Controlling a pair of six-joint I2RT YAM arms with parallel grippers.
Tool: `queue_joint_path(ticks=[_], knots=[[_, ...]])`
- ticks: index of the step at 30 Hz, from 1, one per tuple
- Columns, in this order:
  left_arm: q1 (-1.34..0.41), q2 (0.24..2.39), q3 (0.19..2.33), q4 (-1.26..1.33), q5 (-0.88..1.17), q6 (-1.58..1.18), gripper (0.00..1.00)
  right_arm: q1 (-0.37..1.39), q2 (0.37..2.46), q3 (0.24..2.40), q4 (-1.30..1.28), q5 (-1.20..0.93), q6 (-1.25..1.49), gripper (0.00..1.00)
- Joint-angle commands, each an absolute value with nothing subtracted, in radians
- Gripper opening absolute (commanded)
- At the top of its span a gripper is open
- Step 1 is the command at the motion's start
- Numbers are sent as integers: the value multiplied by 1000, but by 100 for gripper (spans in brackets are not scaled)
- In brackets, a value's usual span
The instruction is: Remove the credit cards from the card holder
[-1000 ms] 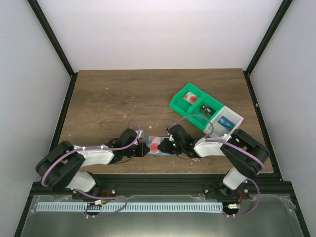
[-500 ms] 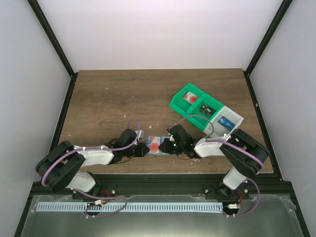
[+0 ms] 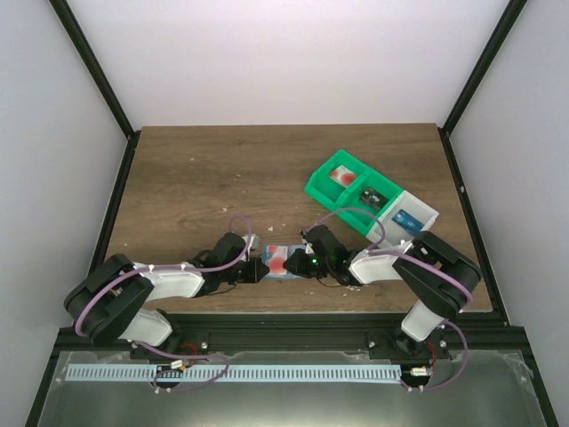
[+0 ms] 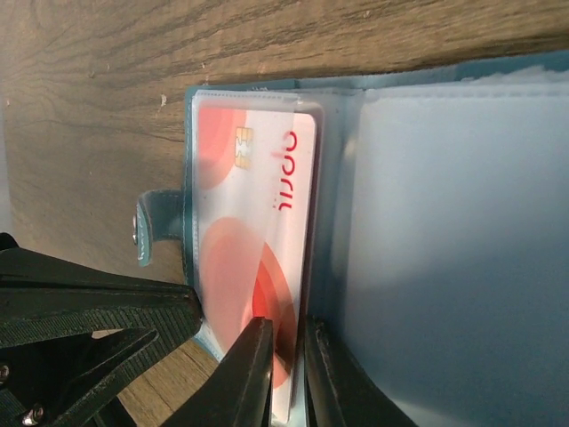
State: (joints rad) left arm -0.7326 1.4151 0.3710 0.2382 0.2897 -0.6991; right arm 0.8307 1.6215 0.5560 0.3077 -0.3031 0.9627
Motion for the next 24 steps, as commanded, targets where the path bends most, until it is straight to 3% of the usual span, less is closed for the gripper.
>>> queue_joint_path(ticks=[1, 6, 24], knots=[[-733, 1439, 351, 221, 290, -693, 1, 845, 1641, 554, 349, -355, 967, 11], [-732, 1435, 351, 216, 283, -693, 1, 844, 1629, 548, 353, -353, 963, 1], [-732, 1428, 349, 183, 263, -685, 1, 818, 1536, 478, 344, -335, 930, 0]])
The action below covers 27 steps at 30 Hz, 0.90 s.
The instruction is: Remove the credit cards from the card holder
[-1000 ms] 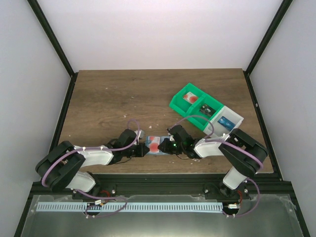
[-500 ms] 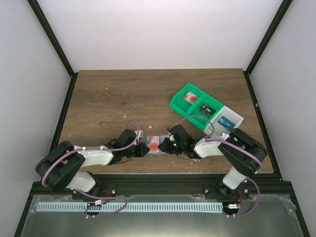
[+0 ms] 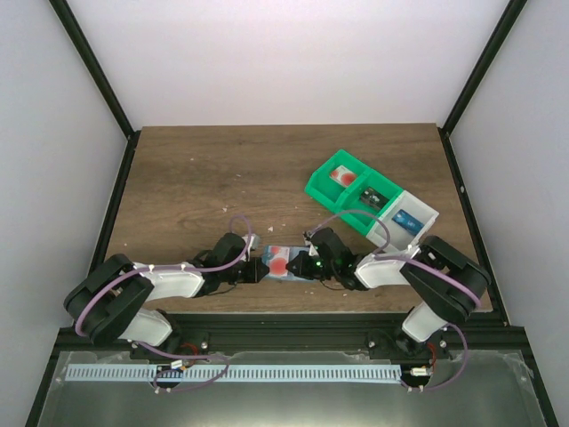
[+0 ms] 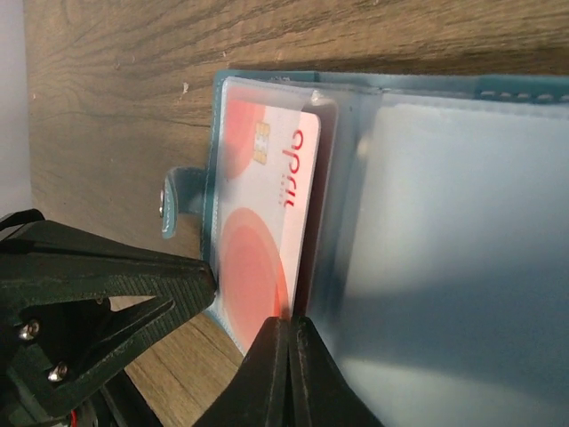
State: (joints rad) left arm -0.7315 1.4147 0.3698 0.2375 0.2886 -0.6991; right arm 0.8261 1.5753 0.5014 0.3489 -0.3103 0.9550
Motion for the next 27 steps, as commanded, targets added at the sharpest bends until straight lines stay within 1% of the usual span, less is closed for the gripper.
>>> queue_joint_path(ticks=[1, 19, 23, 27], knots=[[-732, 1426, 349, 183, 263, -686, 1, 813, 1523, 473, 343, -334, 928, 1], [-733, 1390, 338, 200, 300, -730, 3, 773, 1374, 397, 276, -324, 897, 0], [-733, 1355, 352, 181, 305, -738, 6, 759, 1297, 377, 217, -320, 876, 1], [-732, 1311, 382, 147, 327, -746, 13, 755, 1217, 364, 165, -319, 859, 0]])
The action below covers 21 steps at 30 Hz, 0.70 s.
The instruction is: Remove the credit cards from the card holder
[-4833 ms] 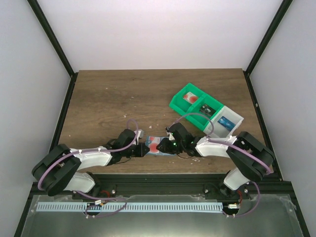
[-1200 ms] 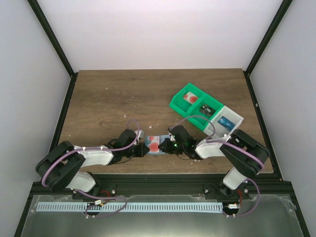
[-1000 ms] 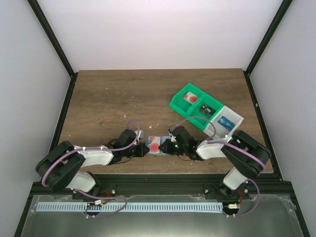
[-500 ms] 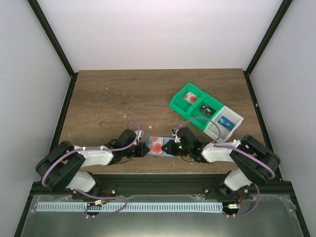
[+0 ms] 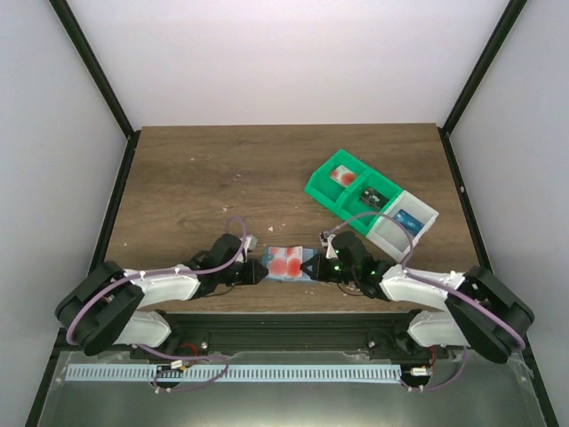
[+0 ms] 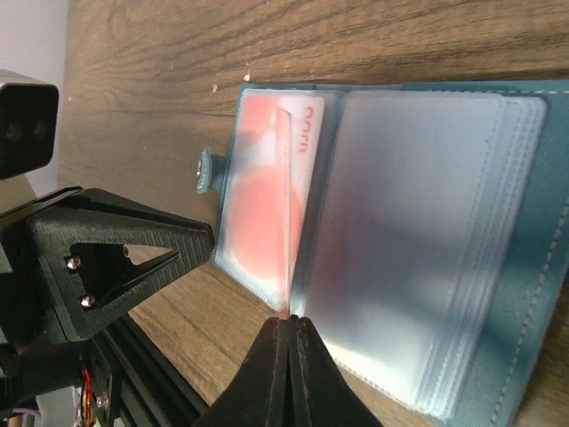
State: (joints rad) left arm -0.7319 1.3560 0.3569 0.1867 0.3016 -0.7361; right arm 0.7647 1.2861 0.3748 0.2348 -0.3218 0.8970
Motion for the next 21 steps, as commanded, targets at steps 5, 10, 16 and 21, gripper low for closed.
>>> queue_joint_path(ticks=[5, 10, 16, 21], knots=[[-732, 1229, 432, 104, 365, -748, 31, 755, 1150, 356, 94, -330, 845, 0], [-724, 1159, 454, 109, 452, -738, 60, 754, 1069, 346, 107, -445, 814, 0], [-704, 1095, 421, 161, 612, -718, 72, 753, 966, 366, 77, -613, 716, 0], [-704, 1065, 419, 204, 754, -699, 72, 754, 927, 361, 50, -718, 673, 0]])
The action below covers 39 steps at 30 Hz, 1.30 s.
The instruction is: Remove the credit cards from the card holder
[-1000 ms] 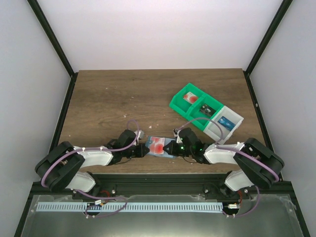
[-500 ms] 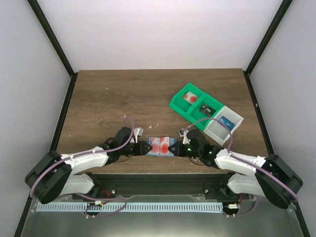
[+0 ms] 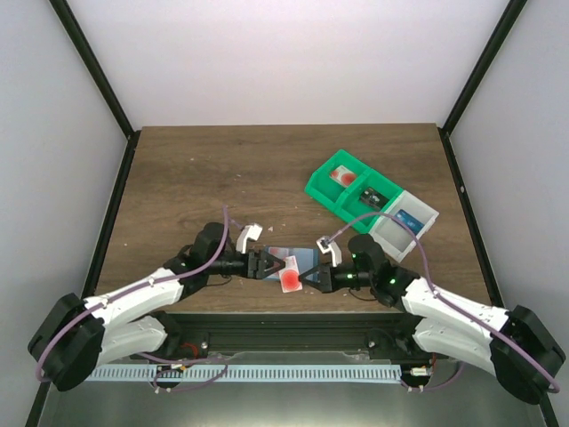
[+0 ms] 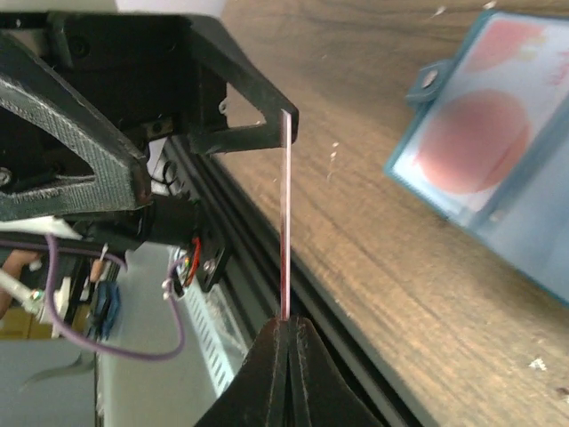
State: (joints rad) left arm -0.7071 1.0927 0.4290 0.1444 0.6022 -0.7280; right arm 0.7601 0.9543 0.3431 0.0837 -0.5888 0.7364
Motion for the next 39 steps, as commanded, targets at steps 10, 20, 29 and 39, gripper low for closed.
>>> queue_joint_path(ticks=[10, 20, 29, 39], knots=[[-701, 1052, 394, 261, 824, -721, 54, 753, 874, 328, 165, -838, 716, 0], [-692, 1028, 334, 402, 854, -815, 0, 754, 855, 302, 181, -815, 755, 2], [-692, 995, 264, 584, 676, -1052, 0, 755, 762, 116, 536, -718, 1080, 42], [-691, 949, 202, 789, 442, -1210, 0, 782, 811, 153, 656, -552, 1219, 47]])
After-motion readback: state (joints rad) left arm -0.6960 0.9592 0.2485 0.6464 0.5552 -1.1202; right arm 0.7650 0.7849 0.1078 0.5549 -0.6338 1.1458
